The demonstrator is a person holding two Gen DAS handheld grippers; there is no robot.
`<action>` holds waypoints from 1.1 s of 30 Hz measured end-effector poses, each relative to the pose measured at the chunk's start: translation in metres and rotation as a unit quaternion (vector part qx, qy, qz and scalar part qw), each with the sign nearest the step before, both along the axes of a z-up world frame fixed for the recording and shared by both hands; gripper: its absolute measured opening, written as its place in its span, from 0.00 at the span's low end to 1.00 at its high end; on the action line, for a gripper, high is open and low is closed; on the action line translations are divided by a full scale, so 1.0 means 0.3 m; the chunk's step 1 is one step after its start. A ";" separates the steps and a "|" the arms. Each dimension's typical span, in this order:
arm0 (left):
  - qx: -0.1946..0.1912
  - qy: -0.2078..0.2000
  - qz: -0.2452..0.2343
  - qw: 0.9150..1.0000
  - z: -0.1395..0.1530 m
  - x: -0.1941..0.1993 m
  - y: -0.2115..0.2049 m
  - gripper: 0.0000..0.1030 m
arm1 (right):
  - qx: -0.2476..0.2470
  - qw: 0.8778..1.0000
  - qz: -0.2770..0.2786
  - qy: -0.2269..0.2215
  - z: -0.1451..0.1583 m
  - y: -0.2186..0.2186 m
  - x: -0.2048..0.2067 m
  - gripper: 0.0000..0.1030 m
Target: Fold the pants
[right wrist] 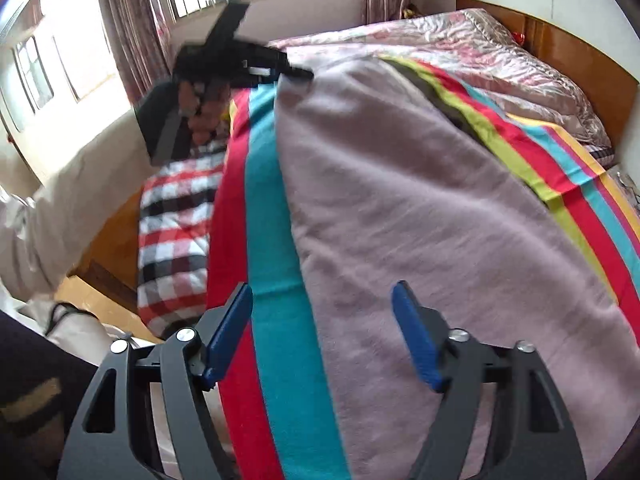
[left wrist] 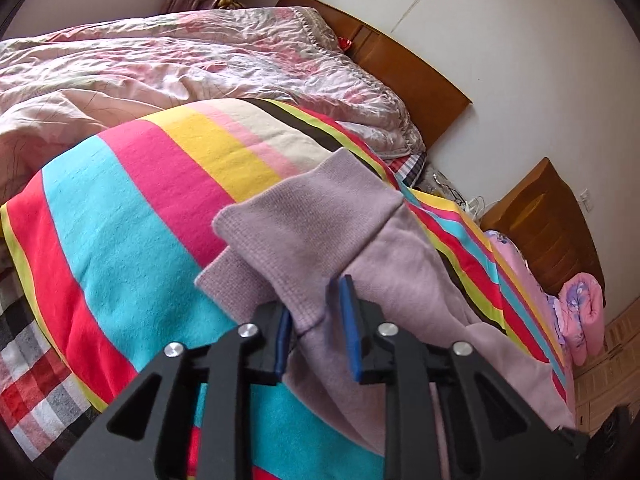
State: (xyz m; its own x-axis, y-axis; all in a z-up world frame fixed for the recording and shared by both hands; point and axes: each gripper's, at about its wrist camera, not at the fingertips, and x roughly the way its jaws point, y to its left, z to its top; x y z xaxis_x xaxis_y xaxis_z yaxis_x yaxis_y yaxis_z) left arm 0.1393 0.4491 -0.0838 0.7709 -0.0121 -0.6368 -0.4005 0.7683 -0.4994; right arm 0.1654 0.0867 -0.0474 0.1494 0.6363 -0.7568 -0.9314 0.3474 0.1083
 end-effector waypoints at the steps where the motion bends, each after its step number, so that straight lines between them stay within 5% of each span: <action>1: 0.001 0.000 -0.001 1.000 0.001 0.002 -0.001 0.24 | 0.009 1.000 -0.002 -0.002 0.024 0.002 0.031 0.53; 6: -0.024 -0.023 -0.007 0.999 0.010 0.007 0.000 0.42 | 0.038 0.999 -0.007 -0.004 0.101 0.147 0.300 0.45; 11: -0.038 -0.020 0.000 0.999 0.005 0.019 0.009 0.44 | 0.014 0.999 0.004 0.030 0.040 0.386 0.558 0.33; 19: -0.034 -0.019 0.005 0.999 0.013 0.036 0.010 0.44 | -0.036 0.997 0.049 0.053 -0.085 0.531 0.591 0.32; 20: -0.033 -0.020 0.007 0.999 0.012 0.038 0.011 0.43 | -0.033 0.997 0.048 0.053 -0.087 0.534 0.589 0.31; 21: -0.032 -0.022 0.010 0.999 0.012 0.039 0.011 0.42 | -0.032 0.997 0.052 0.050 -0.089 0.537 0.576 0.18; 22: -0.030 -0.024 0.013 0.999 0.011 0.039 0.012 0.34 | -0.033 0.997 0.055 0.031 -0.087 0.539 0.557 0.10; 24: -0.017 -0.020 0.021 0.999 0.014 0.039 0.009 0.12 | -0.040 0.997 0.060 -0.020 -0.064 0.537 0.509 0.08; 29: 0.004 -0.059 0.023 0.998 0.089 -0.006 -0.008 0.10 | -0.025 0.991 0.047 -0.123 0.100 0.546 0.508 0.07; 33: 0.013 -0.031 0.031 0.999 0.066 0.012 -0.004 0.10 | -0.075 0.991 0.050 -0.095 0.037 0.595 0.562 0.08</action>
State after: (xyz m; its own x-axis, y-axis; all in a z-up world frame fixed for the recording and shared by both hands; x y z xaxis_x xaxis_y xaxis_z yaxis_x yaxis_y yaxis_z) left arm 0.1430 0.4480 -0.0641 0.8074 0.0534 -0.5876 -0.4173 0.7557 -0.5047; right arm 0.3341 0.2654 -0.0364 0.2408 0.5368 -0.8086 -0.9606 0.2512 -0.1193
